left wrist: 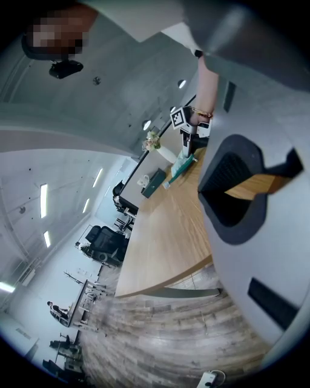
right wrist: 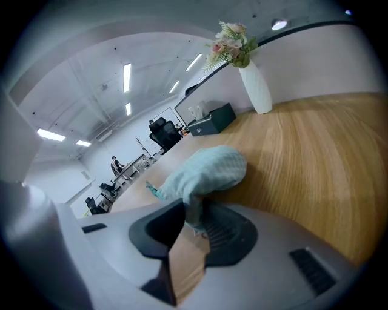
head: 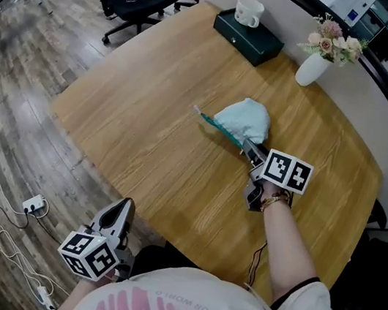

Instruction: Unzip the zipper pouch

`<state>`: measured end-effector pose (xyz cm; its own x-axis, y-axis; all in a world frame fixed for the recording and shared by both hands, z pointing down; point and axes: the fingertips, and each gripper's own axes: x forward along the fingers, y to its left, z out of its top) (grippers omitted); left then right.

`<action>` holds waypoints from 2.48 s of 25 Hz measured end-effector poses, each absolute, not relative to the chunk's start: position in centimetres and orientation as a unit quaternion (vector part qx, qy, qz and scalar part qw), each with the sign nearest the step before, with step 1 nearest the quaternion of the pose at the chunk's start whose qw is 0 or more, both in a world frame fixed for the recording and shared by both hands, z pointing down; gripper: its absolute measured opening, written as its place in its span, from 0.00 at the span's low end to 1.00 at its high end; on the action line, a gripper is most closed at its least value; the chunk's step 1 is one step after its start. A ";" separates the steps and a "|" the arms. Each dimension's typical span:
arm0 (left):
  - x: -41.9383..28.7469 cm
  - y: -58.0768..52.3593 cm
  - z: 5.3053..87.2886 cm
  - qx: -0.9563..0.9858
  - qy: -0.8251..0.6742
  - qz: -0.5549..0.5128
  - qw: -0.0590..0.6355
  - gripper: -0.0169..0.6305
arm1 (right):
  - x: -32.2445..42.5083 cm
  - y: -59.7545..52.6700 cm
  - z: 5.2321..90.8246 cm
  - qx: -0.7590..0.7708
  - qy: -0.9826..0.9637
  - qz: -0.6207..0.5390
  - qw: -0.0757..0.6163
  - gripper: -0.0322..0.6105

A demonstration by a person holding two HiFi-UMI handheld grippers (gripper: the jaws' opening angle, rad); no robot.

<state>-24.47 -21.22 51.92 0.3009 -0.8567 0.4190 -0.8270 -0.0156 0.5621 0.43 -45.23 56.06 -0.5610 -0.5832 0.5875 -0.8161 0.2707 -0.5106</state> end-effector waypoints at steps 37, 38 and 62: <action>-14.5 -19.3 36.5 0.901 -0.406 0.018 0.153 0.06 | -9.9 -25.5 38.6 0.223 -0.762 0.597 -0.116 0.06; -14.1 -18.9 36.3 0.904 -0.404 0.033 0.139 0.08 | -10.2 -24.9 37.8 0.213 -0.767 0.593 -0.117 0.06; -12.8 -14.8 32.1 0.878 -0.474 0.068 0.016 0.03 | -11.6 -18.6 30.0 0.185 -0.842 0.493 -0.117 0.06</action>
<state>-12.84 -14.83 32.10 0.5414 -0.8300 0.1343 -0.8344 -0.5500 -0.0355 -11.59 -18.62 29.96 -0.9039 -0.4276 -0.0148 -0.1966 0.4457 -0.8733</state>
